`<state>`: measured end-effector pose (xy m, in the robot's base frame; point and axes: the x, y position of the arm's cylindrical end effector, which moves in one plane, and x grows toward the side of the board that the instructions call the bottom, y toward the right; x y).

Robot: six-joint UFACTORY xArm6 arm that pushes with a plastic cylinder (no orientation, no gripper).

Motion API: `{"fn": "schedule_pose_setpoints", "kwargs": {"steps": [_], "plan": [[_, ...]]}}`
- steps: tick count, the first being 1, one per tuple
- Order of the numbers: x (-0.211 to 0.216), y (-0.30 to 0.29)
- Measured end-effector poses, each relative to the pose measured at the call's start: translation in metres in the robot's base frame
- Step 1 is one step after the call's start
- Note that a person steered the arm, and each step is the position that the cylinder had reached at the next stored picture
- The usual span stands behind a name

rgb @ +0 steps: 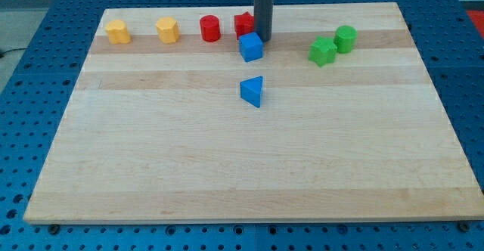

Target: Push the blue cube into the triangle

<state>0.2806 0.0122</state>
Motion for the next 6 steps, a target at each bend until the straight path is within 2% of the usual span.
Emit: {"fn": "schedule_pose_setpoints", "kwargs": {"steps": [2,4,6], "plan": [[0.061,-0.021],[0.021,-0.068],[0.096,-0.015]]}}
